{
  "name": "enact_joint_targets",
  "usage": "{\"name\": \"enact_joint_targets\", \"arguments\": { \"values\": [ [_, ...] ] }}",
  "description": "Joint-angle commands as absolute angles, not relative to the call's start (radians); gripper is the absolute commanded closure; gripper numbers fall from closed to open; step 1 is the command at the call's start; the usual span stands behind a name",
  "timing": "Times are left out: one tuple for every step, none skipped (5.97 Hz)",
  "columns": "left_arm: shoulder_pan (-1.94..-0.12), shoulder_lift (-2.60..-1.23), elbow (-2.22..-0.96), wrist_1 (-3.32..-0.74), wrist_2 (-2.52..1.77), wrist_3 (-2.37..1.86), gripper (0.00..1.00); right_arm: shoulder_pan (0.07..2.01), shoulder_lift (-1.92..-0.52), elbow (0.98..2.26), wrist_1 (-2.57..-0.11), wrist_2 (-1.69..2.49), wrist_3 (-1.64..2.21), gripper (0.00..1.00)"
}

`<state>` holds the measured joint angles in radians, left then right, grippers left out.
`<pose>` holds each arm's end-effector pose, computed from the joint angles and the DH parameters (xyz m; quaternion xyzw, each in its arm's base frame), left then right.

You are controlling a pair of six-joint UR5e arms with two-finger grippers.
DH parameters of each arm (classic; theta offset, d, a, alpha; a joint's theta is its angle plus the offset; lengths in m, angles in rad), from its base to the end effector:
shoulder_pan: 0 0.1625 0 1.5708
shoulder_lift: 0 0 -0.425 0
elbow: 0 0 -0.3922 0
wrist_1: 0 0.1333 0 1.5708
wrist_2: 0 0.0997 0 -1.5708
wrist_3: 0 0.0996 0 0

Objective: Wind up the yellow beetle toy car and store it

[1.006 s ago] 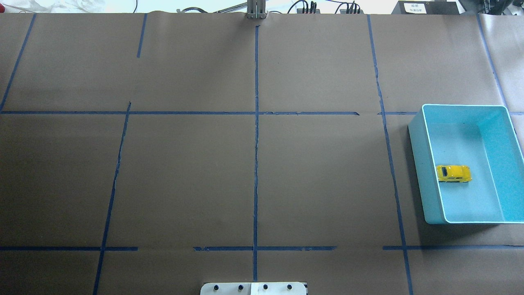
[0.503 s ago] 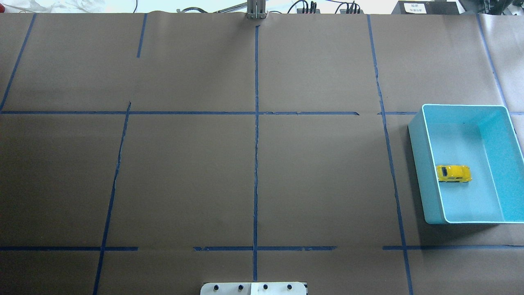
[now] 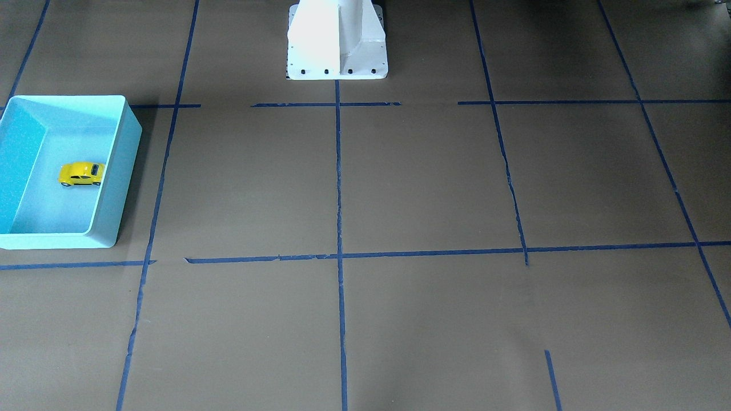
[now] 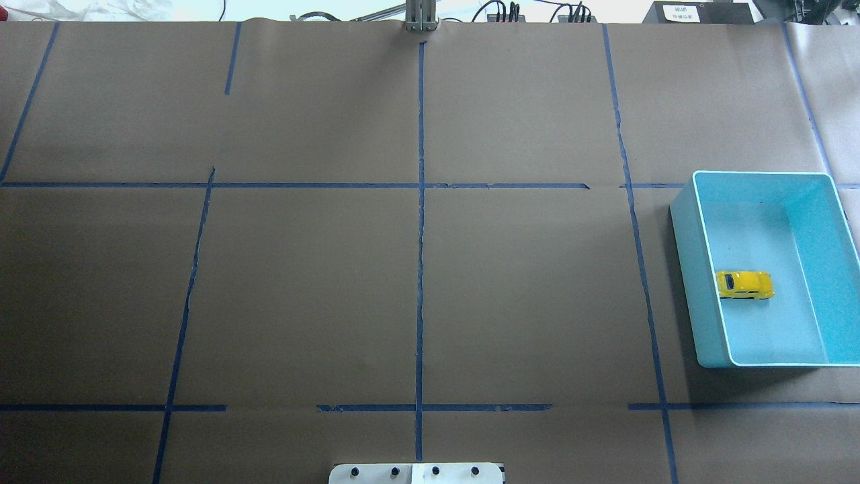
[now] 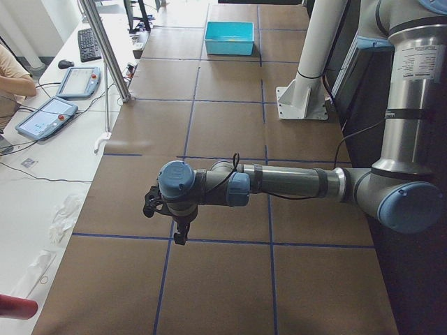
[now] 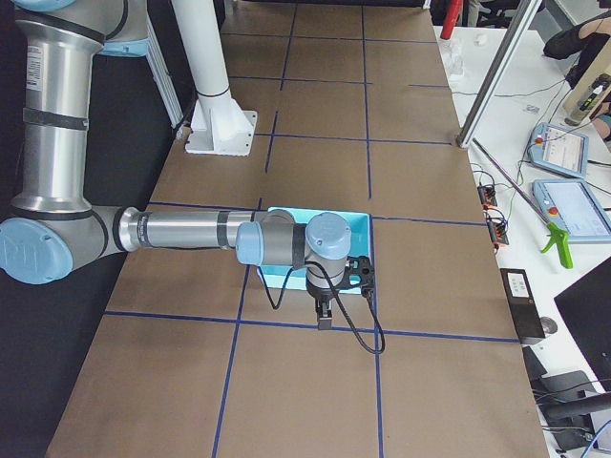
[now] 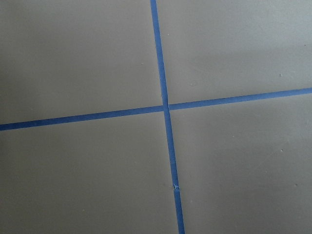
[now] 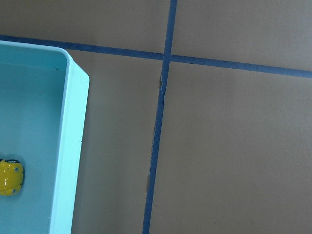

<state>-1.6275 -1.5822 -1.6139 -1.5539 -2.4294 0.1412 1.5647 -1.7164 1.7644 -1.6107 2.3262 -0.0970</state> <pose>-0.0861 -0.4945 0.6274 0.0581 0.4124 0.0462 0.9080 0.0624 -0.4308 0.6359 0.0205 -0.3682 -0.0494 0.9282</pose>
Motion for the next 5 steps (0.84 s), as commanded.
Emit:
{"name": "enact_joint_targets", "arguments": {
  "values": [
    [-1.629, -1.582, -1.617, -1.554, -2.428, 0.141, 0.00, 1.565, -1.717, 1.764, -1.611, 2.327, -0.097, 0.00],
    [-1.628, -1.582, -1.617, -1.554, -2.428, 0.141, 0.00, 1.565, -1.717, 1.764, -1.611, 2.326, -0.095, 0.00],
    [-1.628, -1.583, -1.620, -1.554, -2.427, 0.141, 0.00, 1.565, -1.717, 1.763, -1.611, 2.324, -0.091, 0.00],
    [-1.628, -1.582, -1.643, -1.551, -2.421, 0.140, 0.00, 1.565, -1.715, 1.764, -1.612, 2.327, -0.086, 0.00],
    [-1.631, -1.580, -1.647, -1.549, -2.422, 0.140, 0.00, 1.565, -1.715, 1.764, -1.612, 2.326, -0.084, 0.00]
  ]
}}
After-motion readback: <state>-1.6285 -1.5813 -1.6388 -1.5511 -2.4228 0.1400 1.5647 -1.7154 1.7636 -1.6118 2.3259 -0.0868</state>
